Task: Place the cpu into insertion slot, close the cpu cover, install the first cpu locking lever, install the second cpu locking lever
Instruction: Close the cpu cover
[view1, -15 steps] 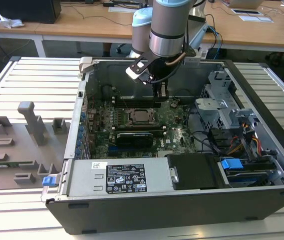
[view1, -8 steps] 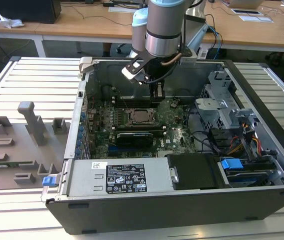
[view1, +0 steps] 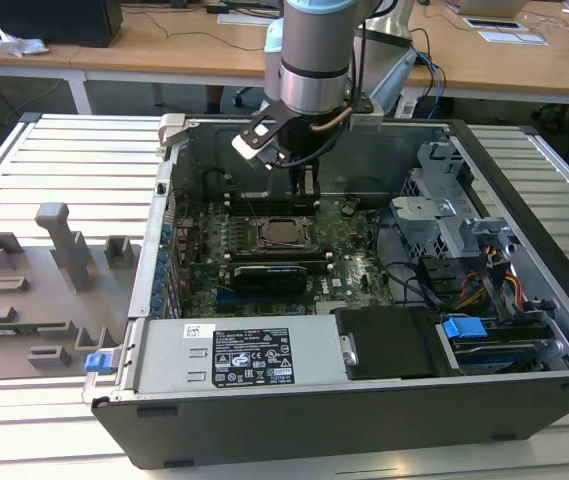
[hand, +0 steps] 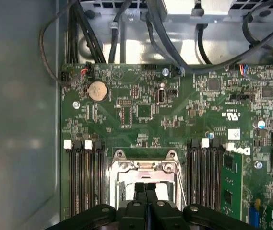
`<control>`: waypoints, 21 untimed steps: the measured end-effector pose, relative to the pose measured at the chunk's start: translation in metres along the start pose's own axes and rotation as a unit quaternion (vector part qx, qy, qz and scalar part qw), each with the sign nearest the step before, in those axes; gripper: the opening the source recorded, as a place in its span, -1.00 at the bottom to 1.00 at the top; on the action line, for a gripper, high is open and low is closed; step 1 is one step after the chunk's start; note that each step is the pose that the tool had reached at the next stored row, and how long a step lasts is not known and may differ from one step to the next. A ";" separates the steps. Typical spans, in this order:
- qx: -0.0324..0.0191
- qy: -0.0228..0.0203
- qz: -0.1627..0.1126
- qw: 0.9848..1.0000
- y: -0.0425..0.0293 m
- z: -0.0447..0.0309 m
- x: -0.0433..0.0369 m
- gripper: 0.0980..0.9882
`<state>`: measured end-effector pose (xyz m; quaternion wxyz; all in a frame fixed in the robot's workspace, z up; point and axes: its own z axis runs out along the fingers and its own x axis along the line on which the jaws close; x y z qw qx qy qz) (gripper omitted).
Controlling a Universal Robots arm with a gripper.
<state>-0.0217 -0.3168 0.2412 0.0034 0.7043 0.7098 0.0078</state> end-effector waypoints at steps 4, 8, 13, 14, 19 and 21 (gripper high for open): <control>0.000 0.000 0.000 1.000 -0.0050 0.0002 0.0000 -0.98; 0.000 0.000 0.000 1.000 -0.0099 0.0005 0.0001 -0.98; 0.000 0.000 0.000 1.000 -0.0135 0.0031 0.0001 -0.98; 0.000 0.000 0.000 1.000 -0.0142 0.0068 0.0001 -0.98; 0.000 0.000 0.000 1.000 -0.0239 0.0137 0.0001 -0.98; 0.000 0.000 0.000 1.000 -0.0298 0.0161 0.0001 -0.98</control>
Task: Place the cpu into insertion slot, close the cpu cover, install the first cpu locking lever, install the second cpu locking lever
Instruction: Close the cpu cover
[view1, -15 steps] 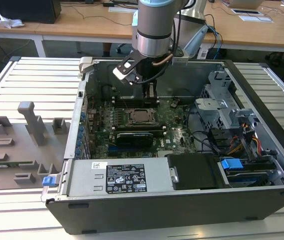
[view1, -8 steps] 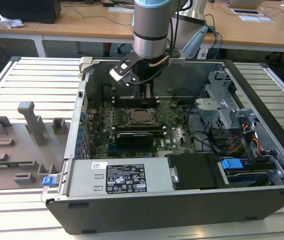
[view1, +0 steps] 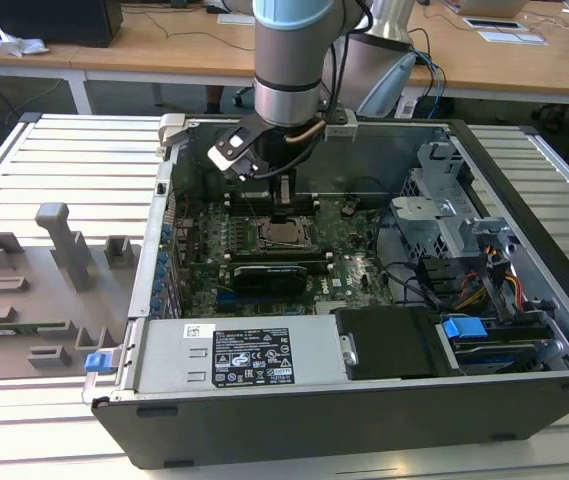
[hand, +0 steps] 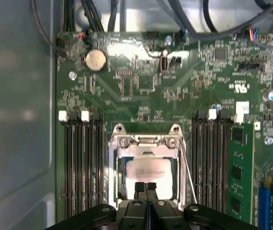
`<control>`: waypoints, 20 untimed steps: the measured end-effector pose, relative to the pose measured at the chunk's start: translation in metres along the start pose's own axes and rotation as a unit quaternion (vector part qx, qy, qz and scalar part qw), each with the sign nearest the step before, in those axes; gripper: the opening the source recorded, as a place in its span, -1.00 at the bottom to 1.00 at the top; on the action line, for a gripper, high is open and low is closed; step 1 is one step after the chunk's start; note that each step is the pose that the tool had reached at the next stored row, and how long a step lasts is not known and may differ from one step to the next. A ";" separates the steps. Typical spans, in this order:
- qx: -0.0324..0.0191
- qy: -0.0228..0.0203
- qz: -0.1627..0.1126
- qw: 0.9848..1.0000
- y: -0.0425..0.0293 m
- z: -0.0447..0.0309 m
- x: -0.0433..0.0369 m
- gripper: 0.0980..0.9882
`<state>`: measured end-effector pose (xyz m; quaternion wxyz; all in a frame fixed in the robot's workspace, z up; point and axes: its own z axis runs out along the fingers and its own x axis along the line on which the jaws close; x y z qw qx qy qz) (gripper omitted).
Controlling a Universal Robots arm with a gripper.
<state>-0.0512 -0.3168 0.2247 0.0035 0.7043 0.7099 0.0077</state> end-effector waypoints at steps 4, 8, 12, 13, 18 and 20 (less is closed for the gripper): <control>0.000 0.000 0.000 1.000 -0.0075 0.0033 0.0000 -0.98; 0.000 0.000 0.000 1.000 -0.0145 0.0094 0.0000 -0.98; 0.000 0.000 0.000 1.000 -0.0182 0.0131 -0.0001 -0.98; 0.000 0.000 0.000 1.000 -0.0194 0.0137 -0.0001 -0.98; 0.000 0.000 -0.001 1.000 -0.0209 0.0184 0.0000 -0.98; 0.000 0.000 -0.001 1.000 -0.0209 0.0189 -0.0001 -0.98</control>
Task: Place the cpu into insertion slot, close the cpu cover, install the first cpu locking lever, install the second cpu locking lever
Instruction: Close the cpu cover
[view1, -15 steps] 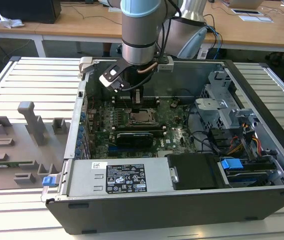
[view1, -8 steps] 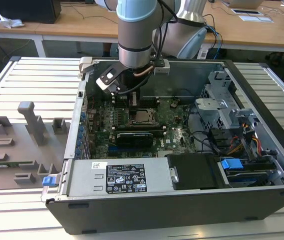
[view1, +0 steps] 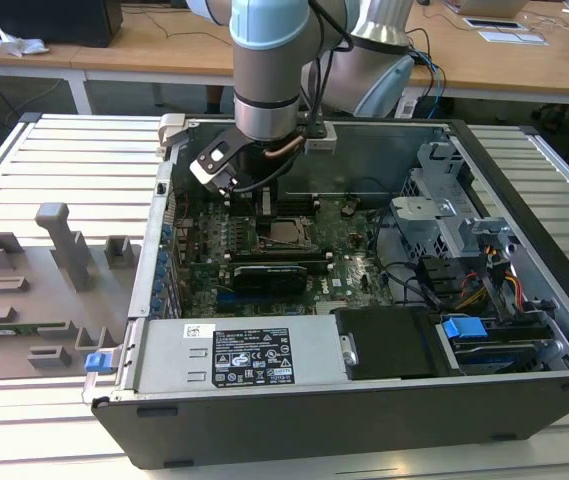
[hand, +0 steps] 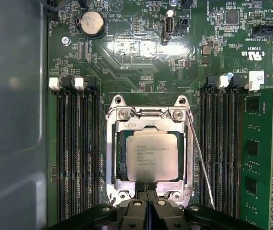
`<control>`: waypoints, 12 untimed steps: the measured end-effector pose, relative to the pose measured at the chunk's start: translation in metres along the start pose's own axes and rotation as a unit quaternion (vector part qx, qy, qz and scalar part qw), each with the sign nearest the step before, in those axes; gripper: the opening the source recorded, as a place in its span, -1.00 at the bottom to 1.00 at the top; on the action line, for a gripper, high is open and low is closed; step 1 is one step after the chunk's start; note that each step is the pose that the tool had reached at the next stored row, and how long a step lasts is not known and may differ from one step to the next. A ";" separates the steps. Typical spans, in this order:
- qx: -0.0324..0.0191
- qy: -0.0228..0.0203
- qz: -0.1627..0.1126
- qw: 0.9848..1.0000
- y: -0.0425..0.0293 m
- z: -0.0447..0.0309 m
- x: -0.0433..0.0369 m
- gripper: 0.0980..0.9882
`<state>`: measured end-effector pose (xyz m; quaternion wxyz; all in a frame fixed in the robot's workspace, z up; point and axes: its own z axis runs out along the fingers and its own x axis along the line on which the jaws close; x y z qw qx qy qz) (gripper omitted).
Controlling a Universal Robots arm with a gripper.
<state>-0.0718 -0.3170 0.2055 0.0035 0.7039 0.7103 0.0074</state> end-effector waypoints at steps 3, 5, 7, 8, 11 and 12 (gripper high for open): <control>0.000 0.000 0.000 1.000 0.0064 0.0003 0.0000 -0.98; 0.000 0.000 -0.001 1.000 0.0089 0.0001 -0.0001 -0.98; 0.000 0.000 -0.001 1.000 0.0097 -0.0033 0.0000 -0.98; 0.000 0.000 -0.001 1.000 0.0102 -0.0076 0.0000 -0.98; 0.003 0.001 -0.001 1.000 0.0170 -0.0088 -0.0031 -0.98; 0.005 0.001 -0.001 1.000 0.0199 -0.0087 -0.0045 -0.98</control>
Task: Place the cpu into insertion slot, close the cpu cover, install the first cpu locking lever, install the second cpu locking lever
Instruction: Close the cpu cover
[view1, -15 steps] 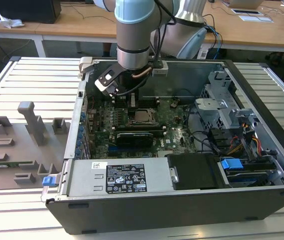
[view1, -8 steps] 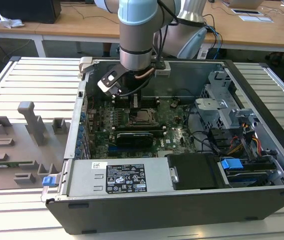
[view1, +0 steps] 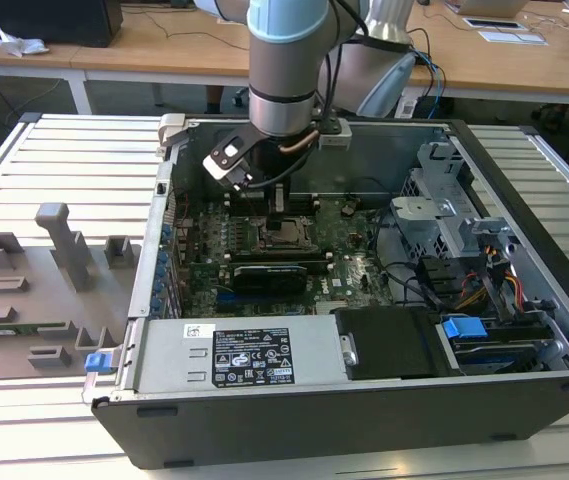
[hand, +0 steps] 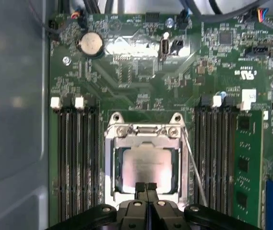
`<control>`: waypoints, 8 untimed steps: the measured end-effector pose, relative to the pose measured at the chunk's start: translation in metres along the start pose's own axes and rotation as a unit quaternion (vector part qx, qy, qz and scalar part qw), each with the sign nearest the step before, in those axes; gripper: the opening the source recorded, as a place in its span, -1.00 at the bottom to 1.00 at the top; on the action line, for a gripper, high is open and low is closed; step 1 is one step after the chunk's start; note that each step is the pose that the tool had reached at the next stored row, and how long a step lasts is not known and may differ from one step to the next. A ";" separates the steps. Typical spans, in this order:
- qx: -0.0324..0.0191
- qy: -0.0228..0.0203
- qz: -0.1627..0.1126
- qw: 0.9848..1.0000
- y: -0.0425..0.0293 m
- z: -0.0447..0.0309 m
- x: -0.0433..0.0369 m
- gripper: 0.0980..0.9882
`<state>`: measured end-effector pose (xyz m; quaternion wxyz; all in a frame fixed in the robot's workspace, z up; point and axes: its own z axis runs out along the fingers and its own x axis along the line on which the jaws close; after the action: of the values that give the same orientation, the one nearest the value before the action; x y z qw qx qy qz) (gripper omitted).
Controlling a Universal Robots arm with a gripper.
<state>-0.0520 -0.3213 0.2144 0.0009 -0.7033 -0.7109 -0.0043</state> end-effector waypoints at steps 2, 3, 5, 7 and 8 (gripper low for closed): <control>0.004 0.000 0.000 1.000 0.0064 0.0000 -0.0030 -0.98; 0.006 0.001 0.000 1.000 0.0104 0.0000 -0.0046 -0.98; 0.013 0.002 0.000 1.000 0.0240 0.0001 -0.0081 -0.98; 0.016 0.002 0.000 1.000 0.0326 0.0000 -0.0087 -0.98; 0.016 0.002 0.000 1.000 0.0337 -0.0002 -0.0088 -0.98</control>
<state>-0.0182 -0.3297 0.2147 0.0135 -0.7032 -0.7108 0.0054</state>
